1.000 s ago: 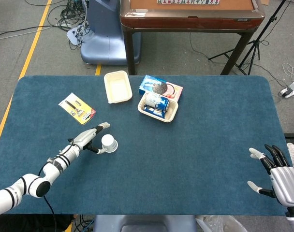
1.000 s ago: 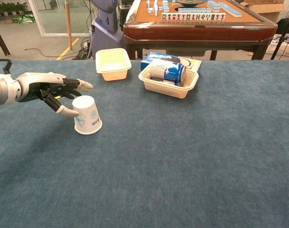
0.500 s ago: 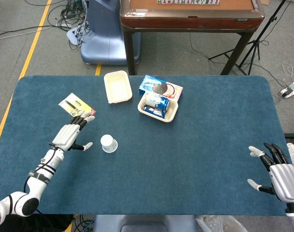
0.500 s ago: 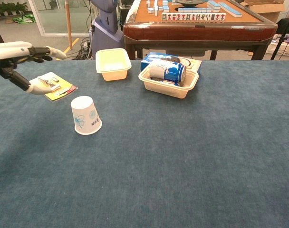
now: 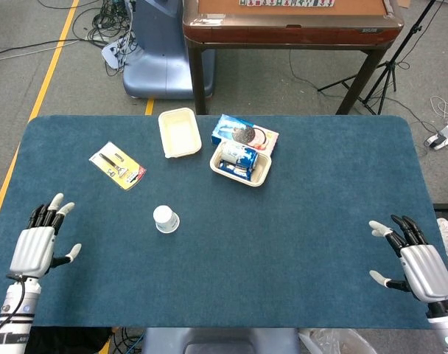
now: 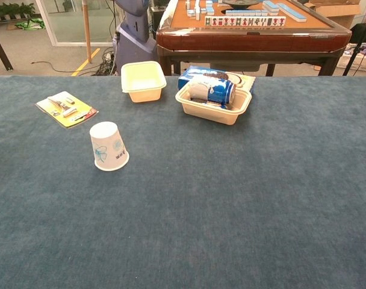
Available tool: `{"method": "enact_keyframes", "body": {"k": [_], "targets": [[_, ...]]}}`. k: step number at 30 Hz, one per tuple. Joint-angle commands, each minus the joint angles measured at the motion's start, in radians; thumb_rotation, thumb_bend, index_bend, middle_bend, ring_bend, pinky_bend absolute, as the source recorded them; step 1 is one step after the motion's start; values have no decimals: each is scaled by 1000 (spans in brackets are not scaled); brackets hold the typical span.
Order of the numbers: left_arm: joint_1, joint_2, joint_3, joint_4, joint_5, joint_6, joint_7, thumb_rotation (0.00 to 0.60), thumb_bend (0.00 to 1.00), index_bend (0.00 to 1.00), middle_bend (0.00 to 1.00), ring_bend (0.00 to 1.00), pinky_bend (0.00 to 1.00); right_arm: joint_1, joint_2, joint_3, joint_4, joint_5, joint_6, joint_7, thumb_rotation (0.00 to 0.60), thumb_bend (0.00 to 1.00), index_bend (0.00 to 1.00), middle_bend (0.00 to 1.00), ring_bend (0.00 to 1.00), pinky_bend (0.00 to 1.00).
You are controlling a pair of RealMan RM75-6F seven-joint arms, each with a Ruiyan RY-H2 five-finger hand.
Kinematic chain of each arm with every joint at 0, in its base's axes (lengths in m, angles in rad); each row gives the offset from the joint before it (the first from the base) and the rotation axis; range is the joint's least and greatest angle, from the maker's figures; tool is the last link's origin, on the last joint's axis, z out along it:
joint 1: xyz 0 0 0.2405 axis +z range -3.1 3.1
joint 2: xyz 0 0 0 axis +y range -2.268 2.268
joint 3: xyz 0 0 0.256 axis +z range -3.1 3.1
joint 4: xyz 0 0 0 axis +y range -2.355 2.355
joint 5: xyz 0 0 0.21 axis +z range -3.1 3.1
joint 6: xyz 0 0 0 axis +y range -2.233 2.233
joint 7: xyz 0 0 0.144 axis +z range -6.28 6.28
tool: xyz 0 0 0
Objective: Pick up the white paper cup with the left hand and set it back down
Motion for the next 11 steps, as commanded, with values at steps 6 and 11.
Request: {"method": "enact_keyframes", "body": {"k": [6, 11], "targets": [[92, -11, 65, -32, 115, 122, 56, 600, 229, 138, 0, 0, 0, 14, -5, -1, 0, -23, -4, 0, 600, 119, 188, 304, 52, 0], [113, -17, 74, -37, 149, 143, 82, 600, 229, 139, 0, 0, 0, 23, -7, -1, -4, -22, -15, -3, 600, 119, 188, 304, 52, 0]]}}
